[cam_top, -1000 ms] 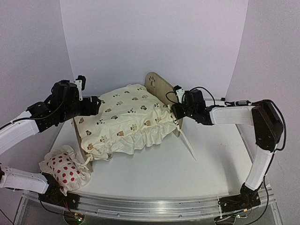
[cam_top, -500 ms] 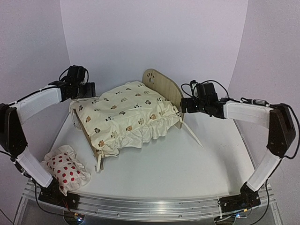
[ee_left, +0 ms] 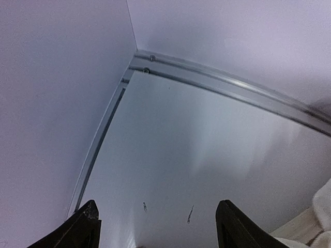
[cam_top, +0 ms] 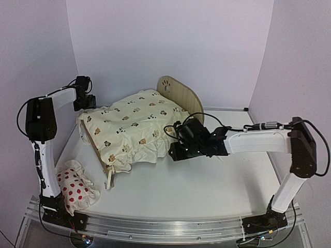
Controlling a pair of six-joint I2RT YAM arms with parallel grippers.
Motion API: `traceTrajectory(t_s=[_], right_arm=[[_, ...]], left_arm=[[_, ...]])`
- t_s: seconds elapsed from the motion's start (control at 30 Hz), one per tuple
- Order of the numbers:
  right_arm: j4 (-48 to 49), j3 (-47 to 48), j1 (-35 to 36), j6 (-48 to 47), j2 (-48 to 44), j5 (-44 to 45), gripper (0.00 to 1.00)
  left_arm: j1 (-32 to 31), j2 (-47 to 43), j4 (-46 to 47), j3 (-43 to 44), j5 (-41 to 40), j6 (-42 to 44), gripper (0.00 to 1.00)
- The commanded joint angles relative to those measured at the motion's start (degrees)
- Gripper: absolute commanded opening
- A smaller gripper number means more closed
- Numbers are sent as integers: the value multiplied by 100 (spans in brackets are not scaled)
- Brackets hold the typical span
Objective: Set up the pet bed
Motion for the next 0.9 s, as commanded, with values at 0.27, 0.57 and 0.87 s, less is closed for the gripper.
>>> traceTrajectory(t_s=[0.27, 0.57, 0.87], right_arm=[[-141, 1928, -13, 343, 2029, -802, 47], [-134, 2333, -818, 567, 2498, -1134, 47], [-205, 2306, -1784, 455, 2242, -1220, 51]], left_arm=[[-25, -108, -797, -627, 226, -18, 82], [-251, -1259, -190, -2638, 1328, -316, 78], [-989, -2249, 506, -3974, 2821, -813, 77]])
